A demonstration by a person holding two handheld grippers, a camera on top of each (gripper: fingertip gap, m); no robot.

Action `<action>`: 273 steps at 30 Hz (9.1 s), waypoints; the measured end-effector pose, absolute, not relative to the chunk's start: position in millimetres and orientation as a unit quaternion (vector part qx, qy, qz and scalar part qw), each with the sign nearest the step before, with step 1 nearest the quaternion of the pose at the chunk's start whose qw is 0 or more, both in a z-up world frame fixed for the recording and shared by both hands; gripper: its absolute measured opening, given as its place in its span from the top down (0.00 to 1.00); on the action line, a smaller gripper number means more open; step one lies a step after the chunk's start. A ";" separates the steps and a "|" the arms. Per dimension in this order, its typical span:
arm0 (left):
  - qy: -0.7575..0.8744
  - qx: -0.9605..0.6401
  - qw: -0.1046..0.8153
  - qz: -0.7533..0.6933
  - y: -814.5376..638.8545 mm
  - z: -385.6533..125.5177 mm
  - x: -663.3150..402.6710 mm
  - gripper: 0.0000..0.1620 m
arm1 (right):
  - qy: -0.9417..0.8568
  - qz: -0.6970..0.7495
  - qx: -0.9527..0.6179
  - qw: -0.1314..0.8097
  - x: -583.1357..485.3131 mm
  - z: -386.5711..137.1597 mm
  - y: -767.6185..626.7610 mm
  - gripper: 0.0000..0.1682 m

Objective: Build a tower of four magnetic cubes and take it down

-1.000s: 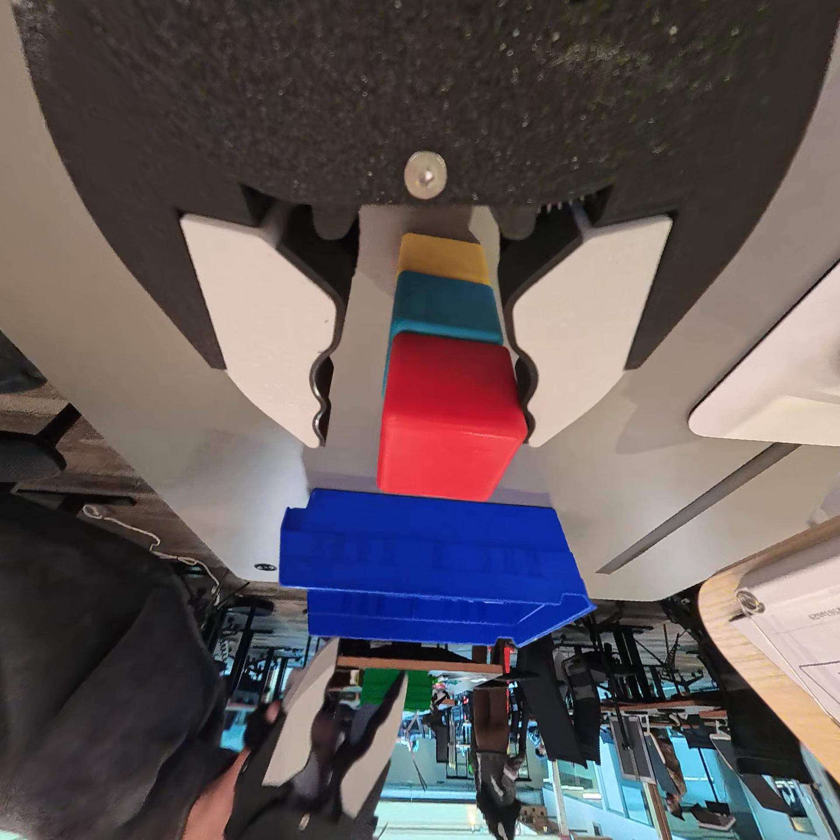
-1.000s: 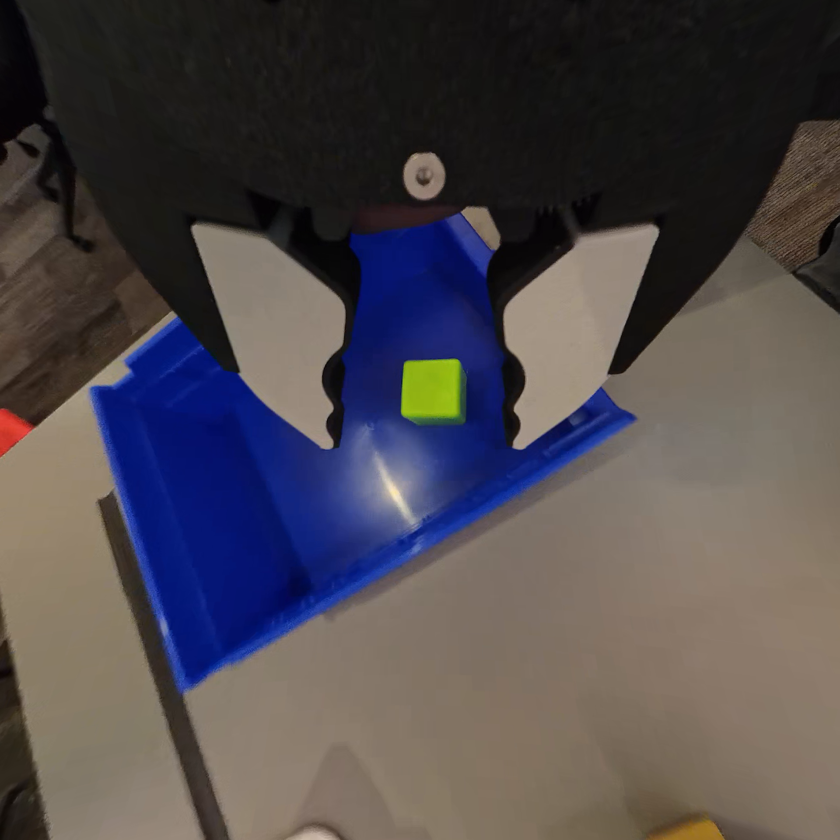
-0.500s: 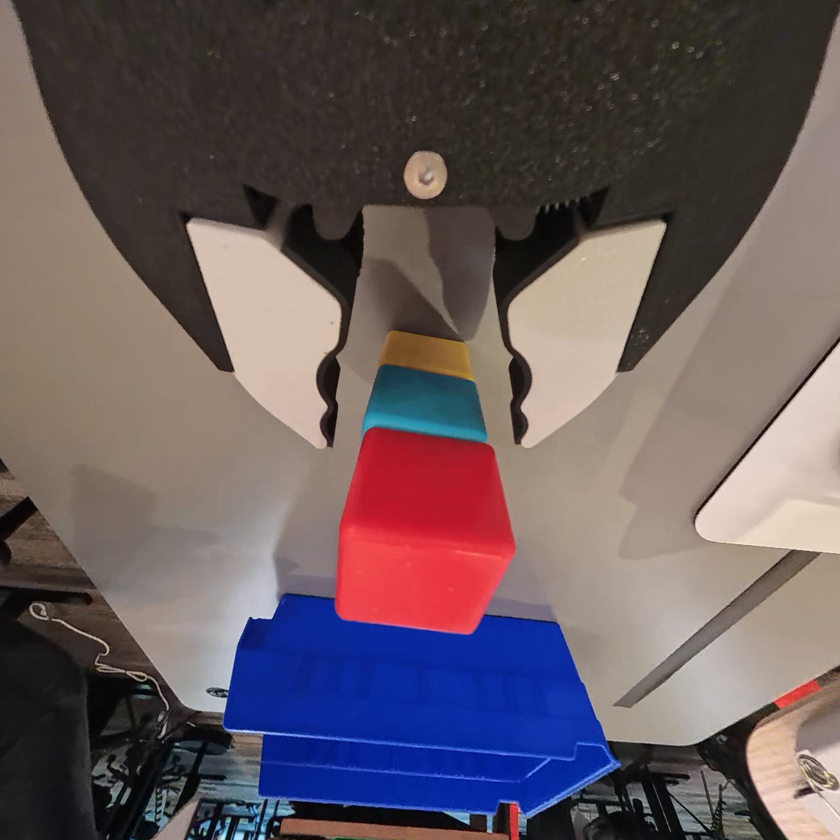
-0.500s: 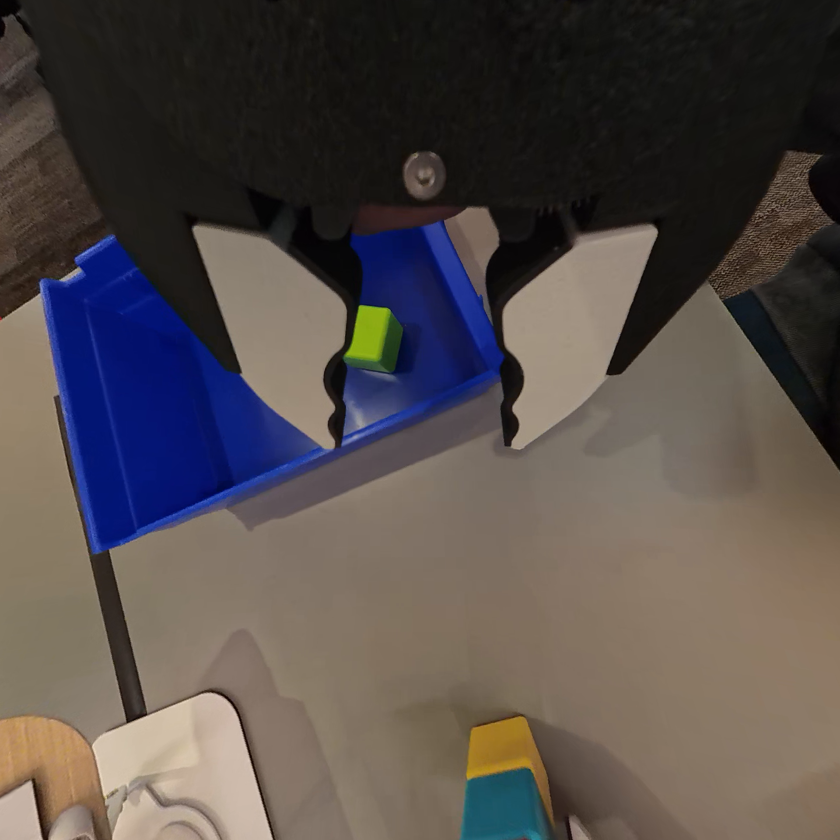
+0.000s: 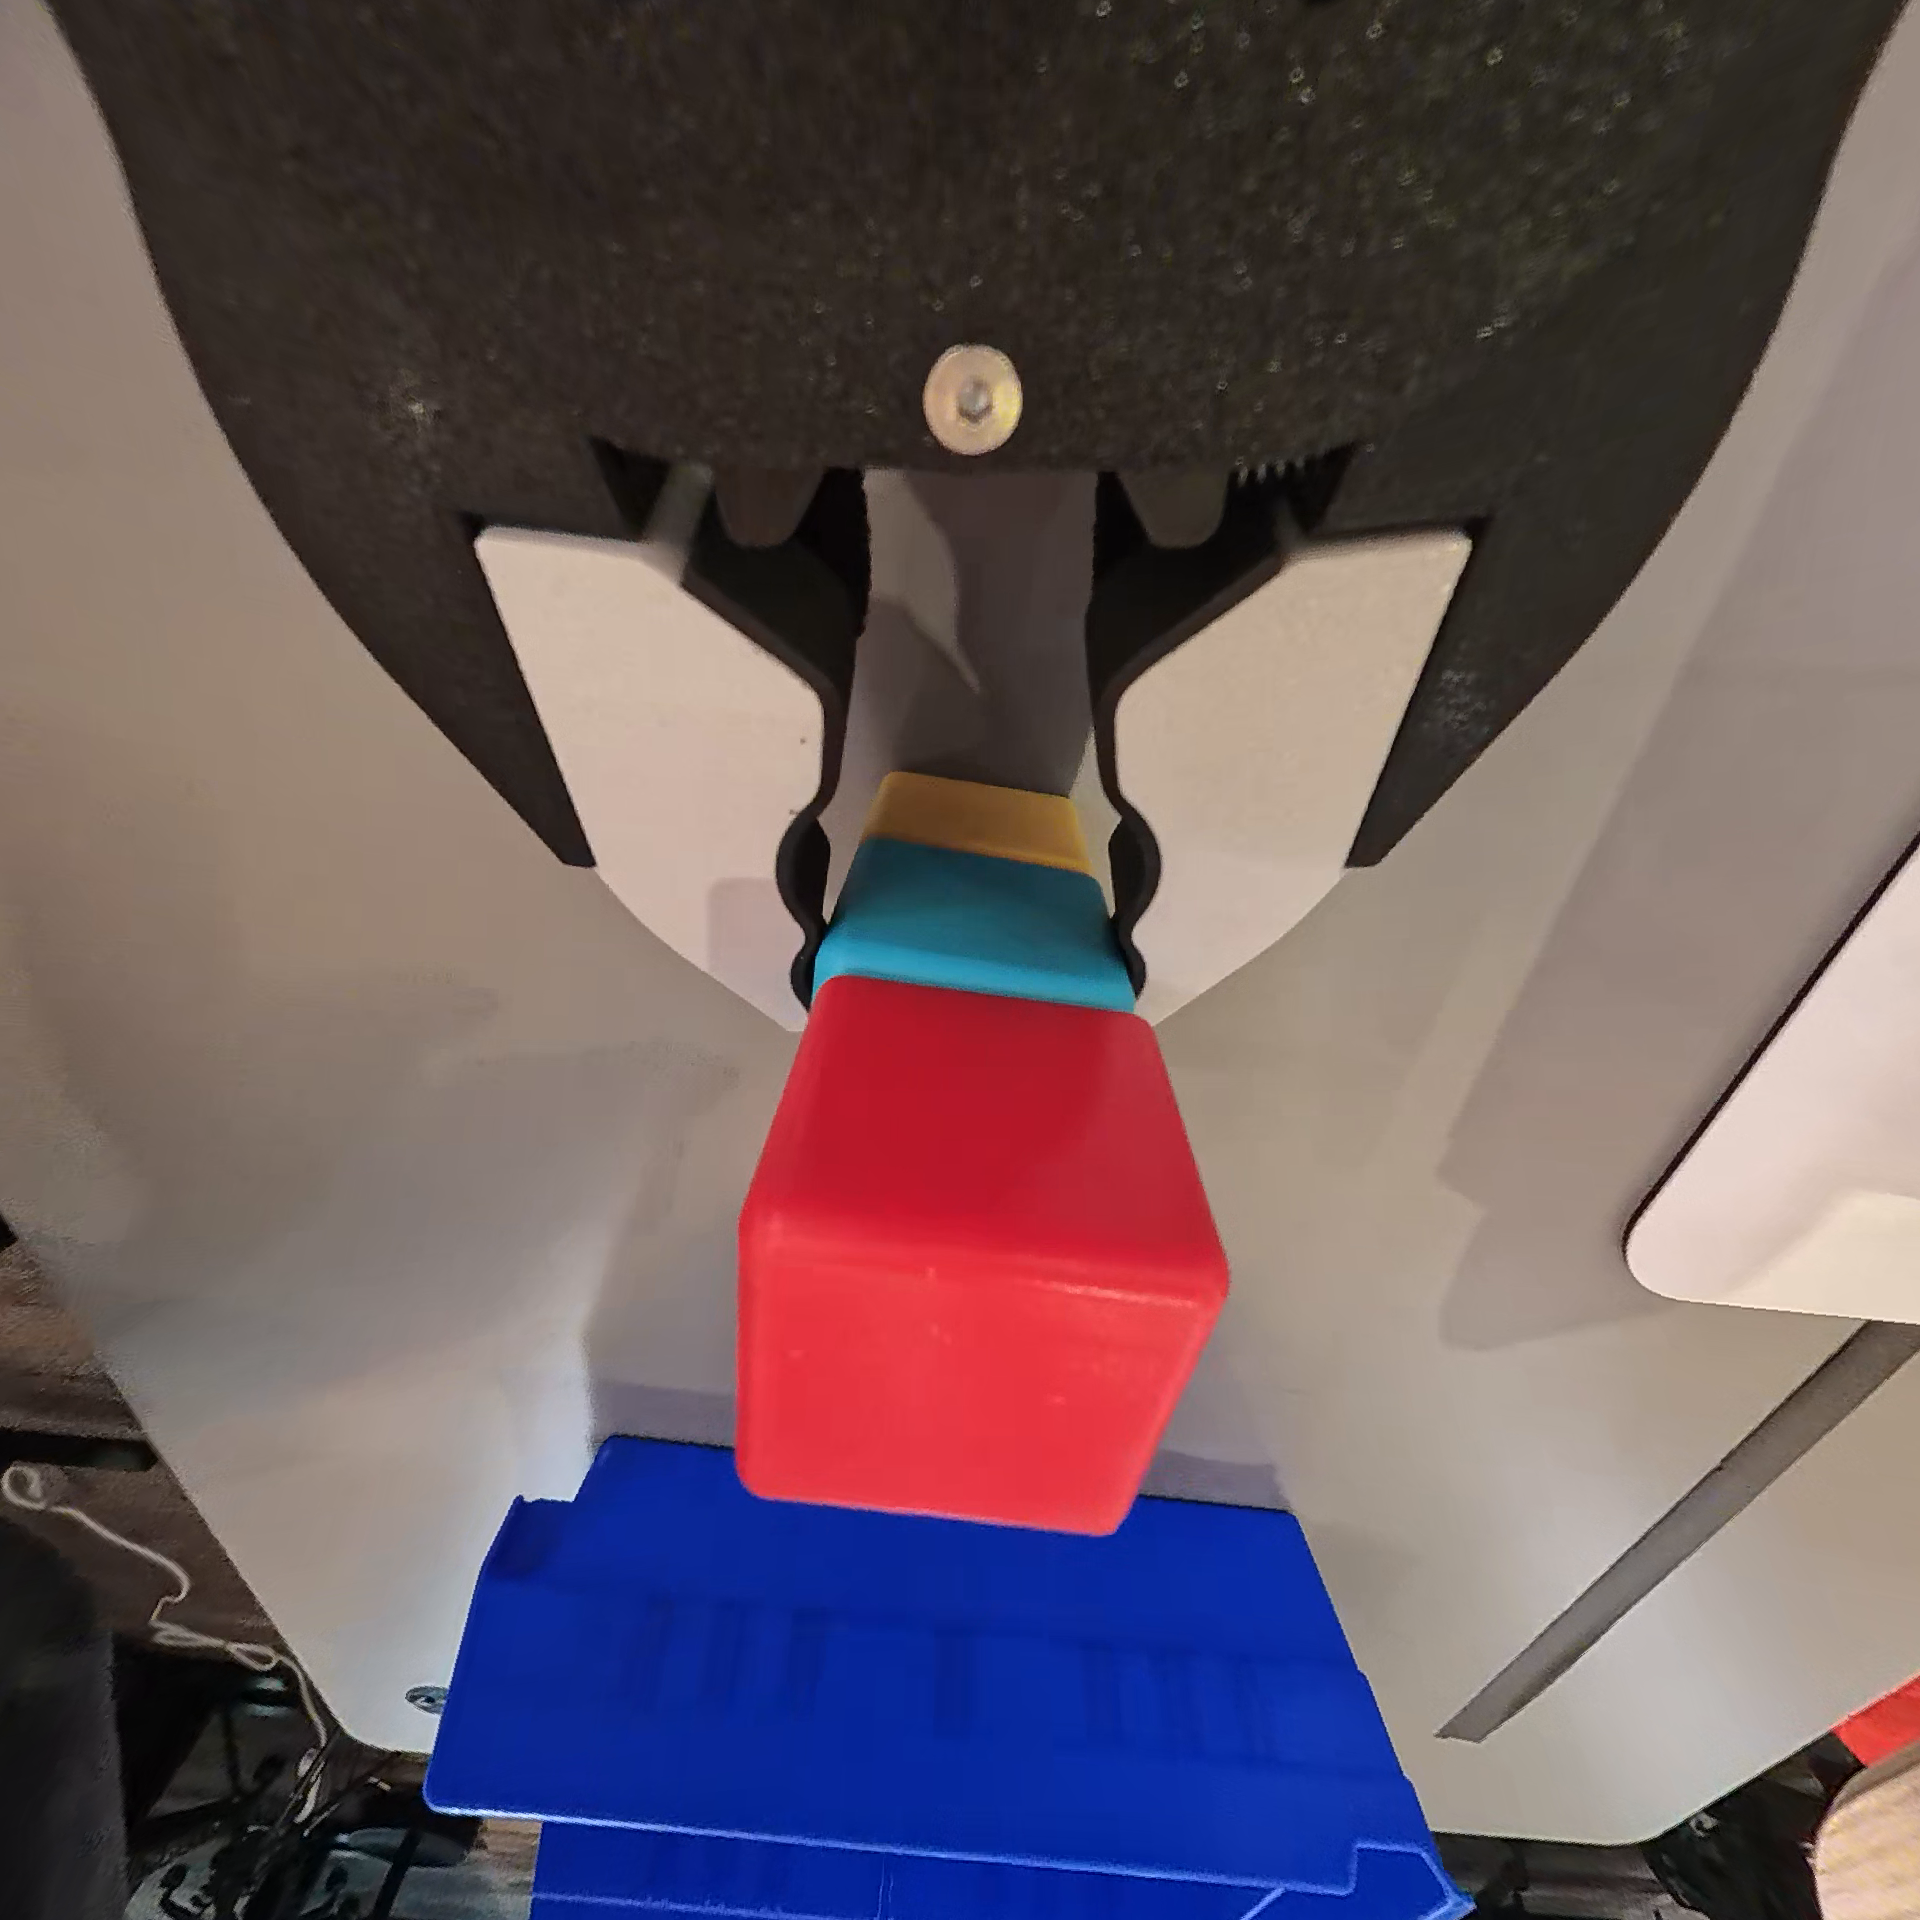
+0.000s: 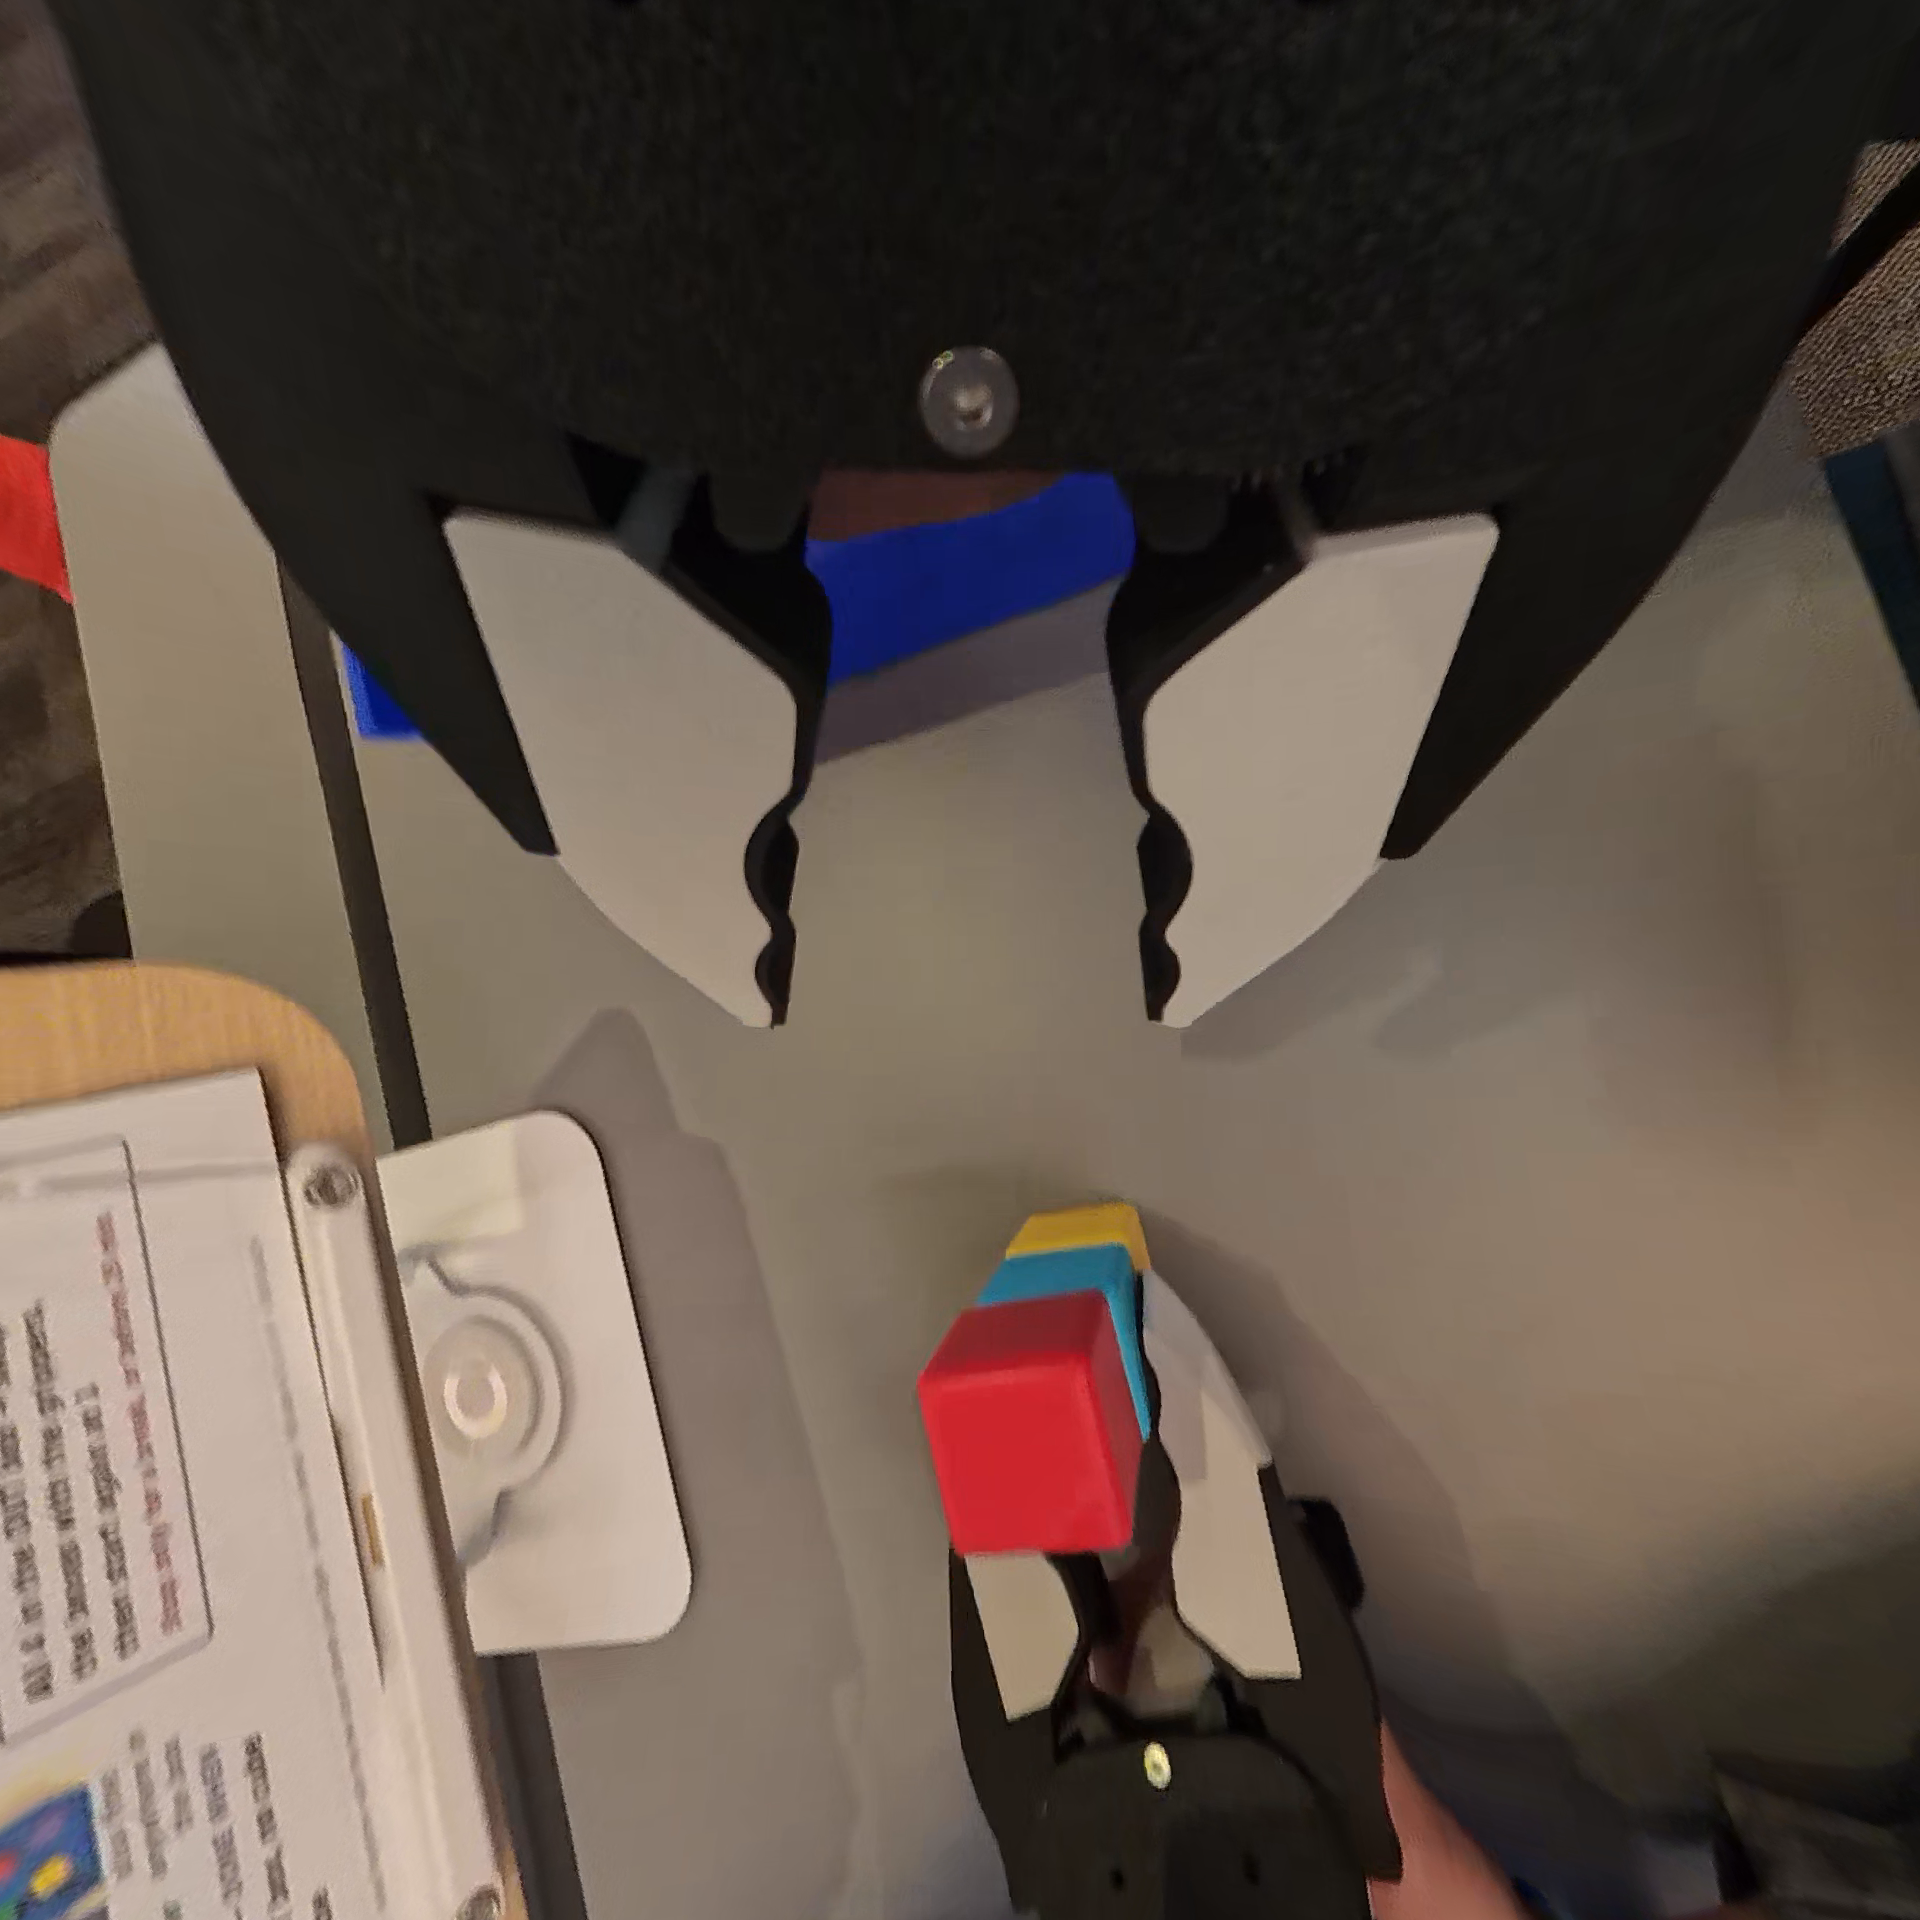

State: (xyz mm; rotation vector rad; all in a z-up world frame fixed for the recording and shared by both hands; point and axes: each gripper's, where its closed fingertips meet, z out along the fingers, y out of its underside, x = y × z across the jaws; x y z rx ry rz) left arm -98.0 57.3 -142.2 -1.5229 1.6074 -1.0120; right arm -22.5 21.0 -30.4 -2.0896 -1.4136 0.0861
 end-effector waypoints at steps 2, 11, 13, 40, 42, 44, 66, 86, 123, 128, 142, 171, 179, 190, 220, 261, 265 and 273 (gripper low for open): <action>0.621 -0.585 0.347 -0.390 56.8 -142.2 -97.8 0.68 | -0.541 0.051 -0.783 0.304 -41.1 -36.5 32.0 0.61; 0.622 -0.583 0.346 -0.391 56.0 -142.2 -97.7 0.68 | -0.599 0.029 -0.777 0.190 -101.5 -74.5 62.7 0.60; 0.623 -0.583 0.346 -0.391 55.9 -142.2 -97.7 0.68 | -0.606 0.023 -0.778 0.166 -106.9 -82.2 65.6 0.60; 0.631 -0.575 0.347 -0.389 51.9 -142.6 -95.7 0.69 | -0.549 0.020 -0.784 0.290 -31.5 46.3 60.2 0.70; 0.632 -0.574 0.347 -0.389 51.5 -142.6 -95.8 0.69 | -0.520 0.003 -0.799 0.302 4.5 61.2 58.6 0.70; 0.632 -0.573 0.347 -0.389 51.3 -142.6 -95.8 0.69 | -0.482 -0.019 -0.820 0.308 46.5 67.9 59.1 0.71; 0.633 -0.573 0.347 -0.389 50.7 -142.7 -95.8 0.69 | -0.034 -0.051 -0.983 0.176 277.5 -147.8 86.5 0.70; 0.646 -0.597 0.324 -0.348 51.8 -157.7 -106.9 0.57 | -0.065 -0.050 -0.931 0.357 218.2 -88.0 64.2 0.55; 0.552 -0.557 0.384 -0.488 47.2 -59.6 -115.2 0.70 | -0.280 0.337 -0.695 0.570 -94.8 -26.4 -22.6 0.59; 0.552 -0.554 0.389 -0.488 46.1 -55.1 -119.0 0.70 | -0.307 0.362 -0.671 0.569 -116.5 -4.9 26.2 0.55; 0.573 -0.564 0.361 -0.474 41.0 -69.3 -115.6 0.70 | -0.340 0.438 -0.631 0.542 -140.2 -21.6 56.3 0.70; 0.563 -0.598 0.376 -0.428 60.9 -89.8 -109.5 0.70 | -0.108 -0.048 -0.881 0.458 211.4 17.4 -24.3 0.70; 0.572 -0.608 0.359 -0.417 59.9 -100.9 -108.2 0.70 | -0.073 -0.029 -0.969 0.236 265.1 -104.6 -18.7 0.70; 0.580 -0.614 0.348 -0.408 58.9 -107.9 -108.7 0.69 | -0.040 -0.071 -0.992 0.101 277.6 -168.6 -3.5 0.70; 0.576 -0.602 0.351 -0.428 54.0 -99.3 -111.0 0.70 | -0.296 0.357 -0.699 0.545 -77.2 -86.2 -87.0 0.60; 0.183 -0.620 0.590 -0.484 168.7 -1.6 -214.1 0.66 | -0.607 0.040 -0.784 0.125 -110.4 -156.6 50.5 0.64; 0.182 -0.614 0.565 -0.520 166.0 -1.0 -209.1 0.67 | -0.619 0.013 -0.778 0.104 -106.5 -175.5 57.3 0.69; 0.200 -0.618 0.571 -0.503 163.1 -2.9 -203.8 0.67 | -0.616 -0.005 -0.774 0.144 -99.7 -153.6 57.3 0.70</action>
